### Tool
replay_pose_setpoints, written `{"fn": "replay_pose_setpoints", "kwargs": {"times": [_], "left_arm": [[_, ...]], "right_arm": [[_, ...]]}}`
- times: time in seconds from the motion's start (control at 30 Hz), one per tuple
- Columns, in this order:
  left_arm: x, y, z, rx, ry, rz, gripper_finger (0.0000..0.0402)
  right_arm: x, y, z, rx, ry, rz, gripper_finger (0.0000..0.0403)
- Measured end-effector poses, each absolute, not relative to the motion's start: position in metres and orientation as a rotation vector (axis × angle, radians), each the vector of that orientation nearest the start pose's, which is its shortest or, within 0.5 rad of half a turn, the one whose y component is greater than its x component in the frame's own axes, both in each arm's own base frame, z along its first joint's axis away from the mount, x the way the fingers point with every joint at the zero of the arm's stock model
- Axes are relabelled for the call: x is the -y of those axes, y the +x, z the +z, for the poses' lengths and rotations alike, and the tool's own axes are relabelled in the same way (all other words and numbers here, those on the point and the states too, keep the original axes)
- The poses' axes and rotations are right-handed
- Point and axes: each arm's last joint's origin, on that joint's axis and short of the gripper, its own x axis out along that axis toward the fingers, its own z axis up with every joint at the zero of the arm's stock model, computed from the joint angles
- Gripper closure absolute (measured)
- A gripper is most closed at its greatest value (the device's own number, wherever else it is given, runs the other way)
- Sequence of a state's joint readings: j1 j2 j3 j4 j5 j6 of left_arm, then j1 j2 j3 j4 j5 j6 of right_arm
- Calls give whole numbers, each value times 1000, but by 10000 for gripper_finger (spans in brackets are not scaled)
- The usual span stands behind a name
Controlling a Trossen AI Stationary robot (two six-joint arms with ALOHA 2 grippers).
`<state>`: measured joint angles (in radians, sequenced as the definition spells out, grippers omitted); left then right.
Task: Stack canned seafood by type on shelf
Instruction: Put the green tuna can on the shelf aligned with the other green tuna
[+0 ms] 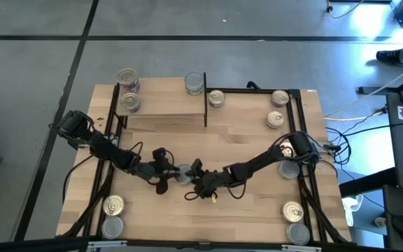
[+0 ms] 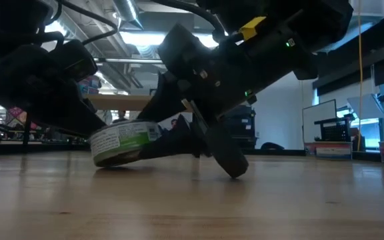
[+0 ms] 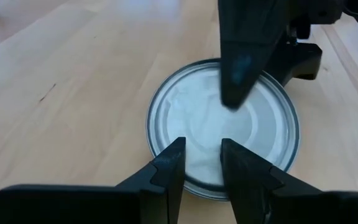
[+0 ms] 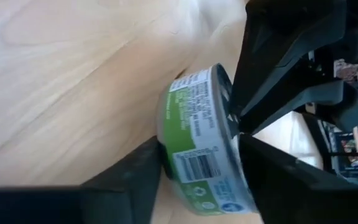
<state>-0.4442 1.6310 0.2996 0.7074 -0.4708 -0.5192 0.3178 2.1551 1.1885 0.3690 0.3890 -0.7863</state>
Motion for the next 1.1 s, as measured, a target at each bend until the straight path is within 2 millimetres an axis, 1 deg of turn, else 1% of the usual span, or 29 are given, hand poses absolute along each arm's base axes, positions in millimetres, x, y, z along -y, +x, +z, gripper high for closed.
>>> {"fn": "replay_pose_setpoints", "kwargs": {"times": [0.1,0.2,0.27,0.37,0.43,0.5,0.57,0.7,0.83,0.9,0.97,1.03,1.1], "left_arm": [[86,212,89,-527,-235,173,299],[86,212,89,-522,-244,179,299],[86,212,90,-521,-256,183,299],[87,213,91,-518,-271,177,299],[87,214,94,-512,-276,173,299],[87,214,98,-503,-278,164,299],[88,215,104,-481,-271,158,299],[87,214,116,-439,-227,161,299],[84,213,128,-385,-194,198,299],[80,212,130,-375,-179,234,299],[77,213,134,-353,-182,272,299],[72,214,135,-337,-182,311,299],[67,215,135,-333,-177,349,299]], "right_arm": [[-126,413,102,-569,-948,159,240],[-127,413,103,-572,-932,136,242],[-131,411,106,-575,-928,116,242],[-133,407,113,-591,-933,98,243],[-138,402,122,-604,-936,105,245],[-140,397,132,-612,-943,102,256],[-143,392,143,-613,-942,106,256],[-138,384,170,-620,-933,33,256],[-130,374,198,-636,-938,-60,256],[-127,368,210,-641,-952,-87,256],[-124,363,227,-616,-952,-133,256],[-117,359,244,-585,-953,-188,256],[-106,357,258,-566,-945,-249,256]]}}
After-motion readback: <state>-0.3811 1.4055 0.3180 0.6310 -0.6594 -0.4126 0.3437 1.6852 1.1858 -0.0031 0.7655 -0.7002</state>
